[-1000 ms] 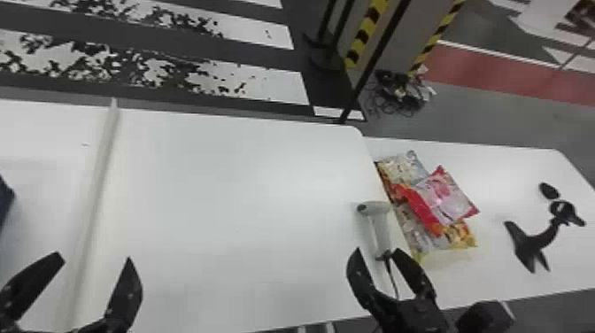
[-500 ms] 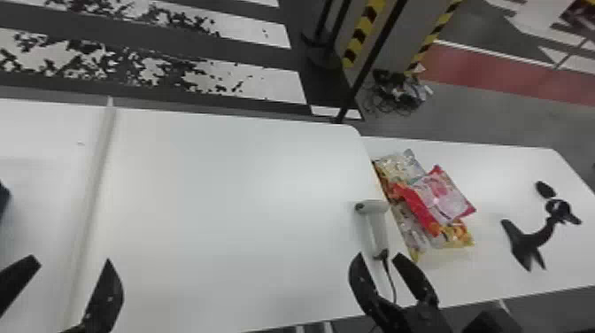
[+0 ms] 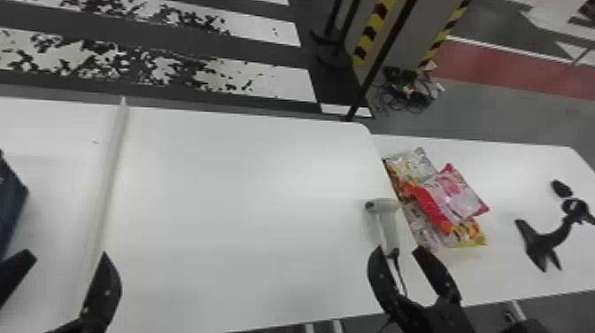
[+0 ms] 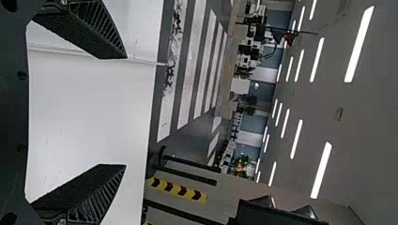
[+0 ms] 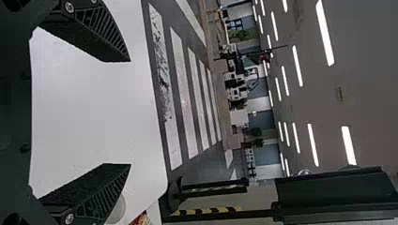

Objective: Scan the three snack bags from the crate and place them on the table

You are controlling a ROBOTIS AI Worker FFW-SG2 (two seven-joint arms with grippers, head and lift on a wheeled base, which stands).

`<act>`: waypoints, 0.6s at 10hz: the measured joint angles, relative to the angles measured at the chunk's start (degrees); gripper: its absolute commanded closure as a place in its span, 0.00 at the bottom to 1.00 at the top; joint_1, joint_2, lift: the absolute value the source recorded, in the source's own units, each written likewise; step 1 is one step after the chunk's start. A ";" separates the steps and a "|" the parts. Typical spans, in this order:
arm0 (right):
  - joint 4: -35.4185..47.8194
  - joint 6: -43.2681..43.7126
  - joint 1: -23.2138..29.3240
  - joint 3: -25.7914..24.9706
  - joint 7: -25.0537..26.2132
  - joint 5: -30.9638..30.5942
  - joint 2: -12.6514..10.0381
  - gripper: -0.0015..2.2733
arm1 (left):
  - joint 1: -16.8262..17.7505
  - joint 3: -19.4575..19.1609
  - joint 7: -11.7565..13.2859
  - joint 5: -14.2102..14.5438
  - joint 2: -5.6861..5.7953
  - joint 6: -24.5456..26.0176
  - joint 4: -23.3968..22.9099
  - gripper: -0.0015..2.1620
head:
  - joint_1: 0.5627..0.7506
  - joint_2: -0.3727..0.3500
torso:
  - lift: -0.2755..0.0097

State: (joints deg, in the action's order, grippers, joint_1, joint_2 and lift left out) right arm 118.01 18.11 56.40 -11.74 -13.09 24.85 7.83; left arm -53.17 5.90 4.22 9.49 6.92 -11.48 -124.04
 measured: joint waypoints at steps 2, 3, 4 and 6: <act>0.19 0.83 0.27 0.05 -0.17 0.48 0.16 0.04 | -0.04 -0.02 0.10 0.00 -0.07 -0.33 -0.49 0.02 | 0.70 0.10 | 0.75; 0.31 0.77 0.29 0.02 -0.57 1.01 0.34 0.04 | -0.12 -0.02 0.19 0.00 -0.12 -0.33 -0.66 0.02 | 0.70 0.10 | 0.75; 0.41 0.51 0.35 -0.14 -0.71 1.45 0.42 0.04 | -0.17 -0.02 0.31 0.00 -0.15 -0.33 -0.79 0.02 | 0.70 0.10 | 0.75; 0.49 -0.26 0.37 -0.43 -0.71 1.65 0.44 0.04 | -0.18 -0.04 0.35 0.00 -0.16 -0.08 -1.12 0.02 | 0.70 0.09 | 0.75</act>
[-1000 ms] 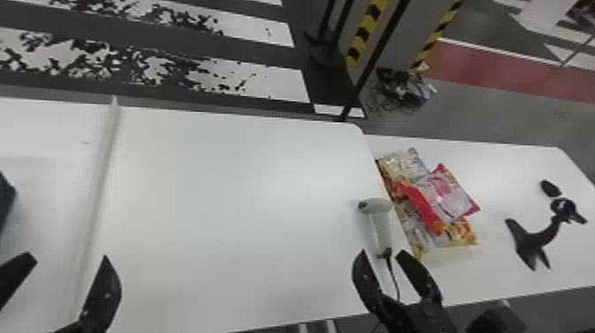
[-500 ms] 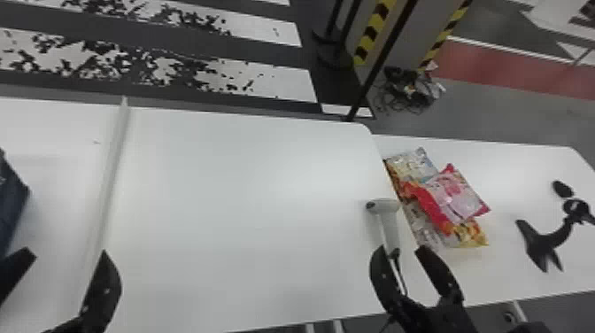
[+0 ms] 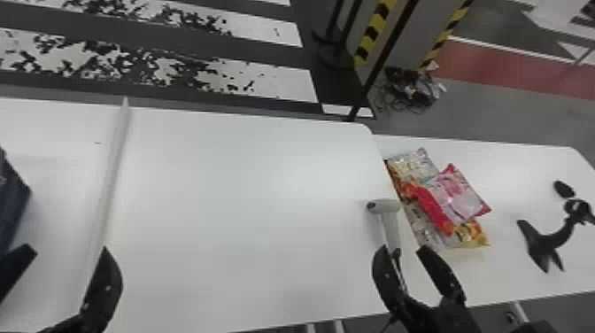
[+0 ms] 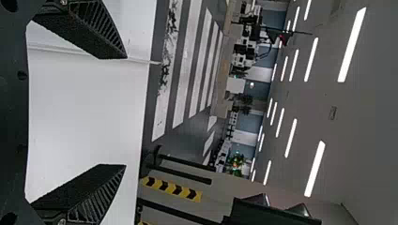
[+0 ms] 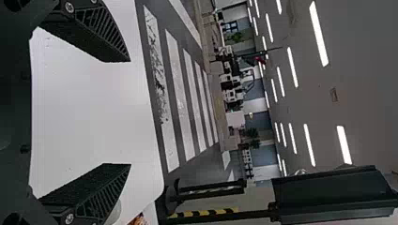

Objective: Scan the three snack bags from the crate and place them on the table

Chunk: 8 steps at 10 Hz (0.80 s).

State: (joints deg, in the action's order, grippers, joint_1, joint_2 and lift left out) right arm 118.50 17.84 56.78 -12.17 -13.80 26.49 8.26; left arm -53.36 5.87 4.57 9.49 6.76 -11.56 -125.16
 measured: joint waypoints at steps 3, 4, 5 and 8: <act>0.28 -1.53 -0.01 -0.39 -0.32 0.05 -0.07 0.04 | -0.02 -0.07 -0.02 0.00 0.03 0.57 -0.42 0.02 | 0.70 0.09 | 0.75; 0.41 -2.11 -0.01 -0.54 -0.35 0.05 -0.13 0.04 | -0.01 -0.07 -0.02 0.00 0.07 0.74 -0.54 0.02 | 0.70 0.09 | 0.75; 0.54 -2.59 -0.01 -0.69 -0.43 0.05 -0.21 0.04 | 0.02 -0.01 -0.01 0.00 0.09 1.56 -0.80 0.02 | 0.70 0.09 | 0.75; 0.68 -2.89 -0.03 -0.91 -0.97 0.06 -0.24 0.04 | 0.22 0.20 -0.09 -0.34 0.09 2.60 -1.05 0.02 | 0.70 0.09 | 0.75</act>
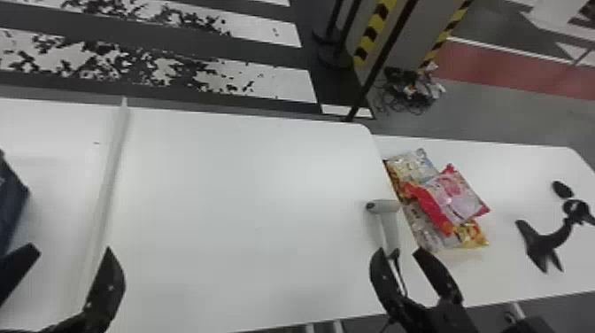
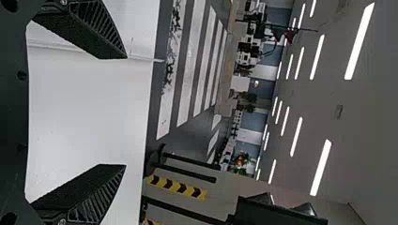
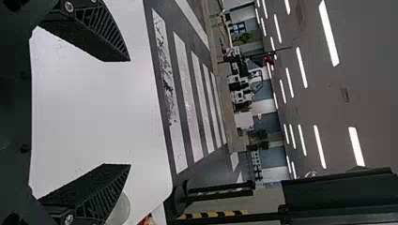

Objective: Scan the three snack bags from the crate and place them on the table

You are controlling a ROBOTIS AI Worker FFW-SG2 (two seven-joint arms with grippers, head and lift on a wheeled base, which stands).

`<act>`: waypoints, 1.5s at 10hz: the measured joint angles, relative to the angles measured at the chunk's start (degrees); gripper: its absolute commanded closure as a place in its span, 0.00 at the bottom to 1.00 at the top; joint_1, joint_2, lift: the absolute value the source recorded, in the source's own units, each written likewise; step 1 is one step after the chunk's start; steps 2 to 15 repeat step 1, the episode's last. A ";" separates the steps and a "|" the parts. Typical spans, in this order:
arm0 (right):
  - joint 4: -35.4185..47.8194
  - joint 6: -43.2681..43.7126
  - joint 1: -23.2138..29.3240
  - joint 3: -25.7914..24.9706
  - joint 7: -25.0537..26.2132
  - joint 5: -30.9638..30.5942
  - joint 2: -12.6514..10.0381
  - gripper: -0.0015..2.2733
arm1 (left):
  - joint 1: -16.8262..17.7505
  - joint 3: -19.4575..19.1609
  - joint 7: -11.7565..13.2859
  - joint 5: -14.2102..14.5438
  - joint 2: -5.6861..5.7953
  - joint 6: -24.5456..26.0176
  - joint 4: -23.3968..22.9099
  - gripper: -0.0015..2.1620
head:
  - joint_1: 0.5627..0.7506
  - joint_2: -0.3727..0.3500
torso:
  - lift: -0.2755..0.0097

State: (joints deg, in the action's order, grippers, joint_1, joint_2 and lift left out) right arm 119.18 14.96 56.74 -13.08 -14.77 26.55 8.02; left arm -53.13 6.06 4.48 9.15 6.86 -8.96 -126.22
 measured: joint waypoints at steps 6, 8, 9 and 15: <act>-0.09 0.02 -0.08 -0.21 -0.48 0.04 0.04 0.04 | 0.09 0.00 -0.06 0.00 0.02 0.33 -0.02 0.02 | 0.70 0.09 | 0.75; -0.09 0.02 -0.08 -0.21 -0.48 0.04 0.04 0.04 | 0.09 0.00 -0.06 0.00 0.02 0.33 -0.02 0.02 | 0.70 0.09 | 0.75; -0.09 0.02 -0.08 -0.21 -0.48 0.04 0.04 0.04 | 0.09 0.00 -0.06 0.00 0.02 0.33 -0.02 0.02 | 0.70 0.09 | 0.75; -0.09 0.02 -0.08 -0.21 -0.48 0.04 0.04 0.04 | 0.09 0.00 -0.06 0.00 0.02 0.33 -0.02 0.02 | 0.70 0.09 | 0.75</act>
